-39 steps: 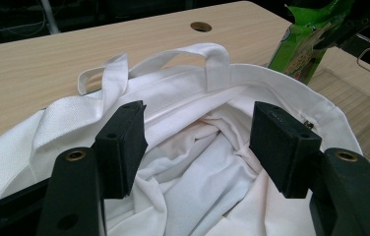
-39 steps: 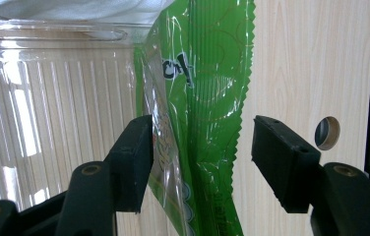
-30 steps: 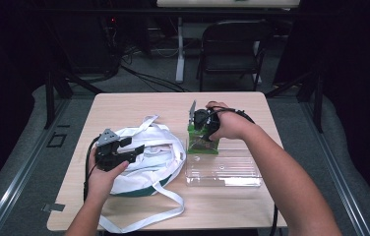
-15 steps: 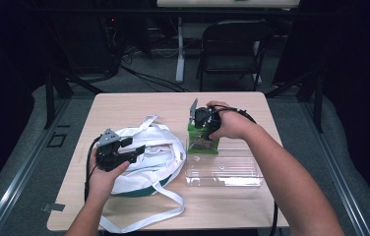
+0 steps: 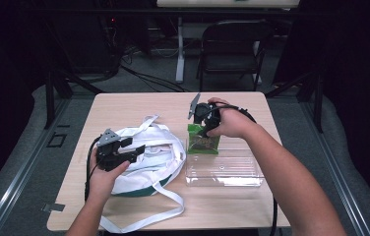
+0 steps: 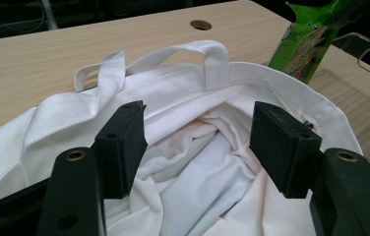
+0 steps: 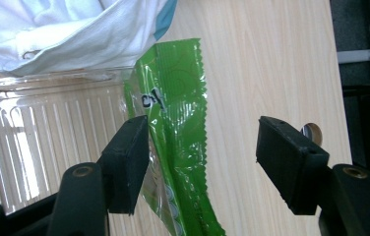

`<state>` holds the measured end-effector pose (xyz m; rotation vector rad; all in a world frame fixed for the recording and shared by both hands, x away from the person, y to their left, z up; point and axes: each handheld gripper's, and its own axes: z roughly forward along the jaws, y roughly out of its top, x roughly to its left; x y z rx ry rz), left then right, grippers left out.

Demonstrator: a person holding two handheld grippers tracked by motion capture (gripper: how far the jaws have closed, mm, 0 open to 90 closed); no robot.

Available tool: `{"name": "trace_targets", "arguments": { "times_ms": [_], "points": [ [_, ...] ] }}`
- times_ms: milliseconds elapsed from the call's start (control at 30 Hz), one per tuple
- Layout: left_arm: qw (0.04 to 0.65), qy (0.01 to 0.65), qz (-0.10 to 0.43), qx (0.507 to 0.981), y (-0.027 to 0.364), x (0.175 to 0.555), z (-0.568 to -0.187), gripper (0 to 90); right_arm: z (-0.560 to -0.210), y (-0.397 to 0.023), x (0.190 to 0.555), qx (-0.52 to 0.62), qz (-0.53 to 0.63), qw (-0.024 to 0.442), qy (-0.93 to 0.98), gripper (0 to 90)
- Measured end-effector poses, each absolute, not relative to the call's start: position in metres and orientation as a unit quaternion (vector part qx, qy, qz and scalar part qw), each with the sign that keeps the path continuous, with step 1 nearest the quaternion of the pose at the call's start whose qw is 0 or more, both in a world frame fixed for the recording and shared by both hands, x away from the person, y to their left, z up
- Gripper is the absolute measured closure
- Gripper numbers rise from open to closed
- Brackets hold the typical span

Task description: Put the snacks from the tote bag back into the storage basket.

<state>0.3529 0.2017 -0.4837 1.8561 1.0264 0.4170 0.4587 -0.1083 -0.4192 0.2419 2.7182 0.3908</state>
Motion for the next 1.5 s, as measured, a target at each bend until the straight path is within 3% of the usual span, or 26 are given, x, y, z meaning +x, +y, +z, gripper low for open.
{"name": "trace_targets", "arguments": {
  "times_ms": [1500],
  "points": [
    [0.479, 0.419, 0.177, 0.751, 0.205, 0.351, -0.48, 38.3, -0.378, -0.132, 0.415, 0.109, 0.198, 0.246, 0.943, 40.5]
  ]
}}
